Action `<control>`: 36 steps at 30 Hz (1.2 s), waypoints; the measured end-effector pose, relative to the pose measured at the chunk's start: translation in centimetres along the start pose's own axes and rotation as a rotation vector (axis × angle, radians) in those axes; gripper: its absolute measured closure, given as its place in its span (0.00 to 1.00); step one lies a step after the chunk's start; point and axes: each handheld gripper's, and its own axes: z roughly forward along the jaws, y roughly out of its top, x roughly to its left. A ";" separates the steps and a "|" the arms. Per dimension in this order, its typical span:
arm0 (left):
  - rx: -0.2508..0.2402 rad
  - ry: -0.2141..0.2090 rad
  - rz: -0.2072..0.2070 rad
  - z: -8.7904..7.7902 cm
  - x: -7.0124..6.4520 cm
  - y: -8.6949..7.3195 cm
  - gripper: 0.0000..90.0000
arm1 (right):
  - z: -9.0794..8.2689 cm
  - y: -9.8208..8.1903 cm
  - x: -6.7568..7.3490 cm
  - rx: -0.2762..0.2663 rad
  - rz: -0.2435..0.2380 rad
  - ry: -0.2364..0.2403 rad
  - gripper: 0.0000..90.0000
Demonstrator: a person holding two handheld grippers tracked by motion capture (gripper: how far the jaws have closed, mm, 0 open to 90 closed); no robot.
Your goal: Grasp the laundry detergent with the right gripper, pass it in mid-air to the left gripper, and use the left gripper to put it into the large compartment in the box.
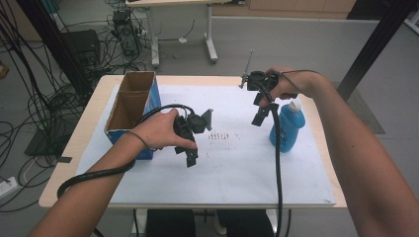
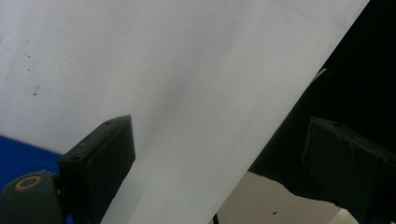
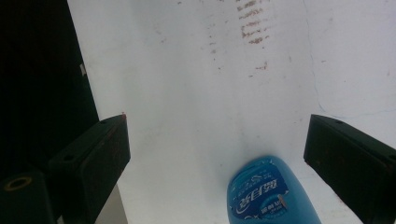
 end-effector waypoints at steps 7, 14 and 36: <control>-0.002 0.002 0.006 0.1 0.0 0.1 0.11 | 0.1 -0.2 -0.1 -0.004 0.003 -0.003 0.08; -0.003 -0.004 0.003 0.0 0.1 0.1 0.11 | -0.1 -0.4 0.0 -0.014 0.000 -0.013 0.08; 0.012 -0.010 0.014 0.4 -0.2 0.8 0.11 | -4.0 -5.5 2.4 -0.106 0.050 -0.110 0.08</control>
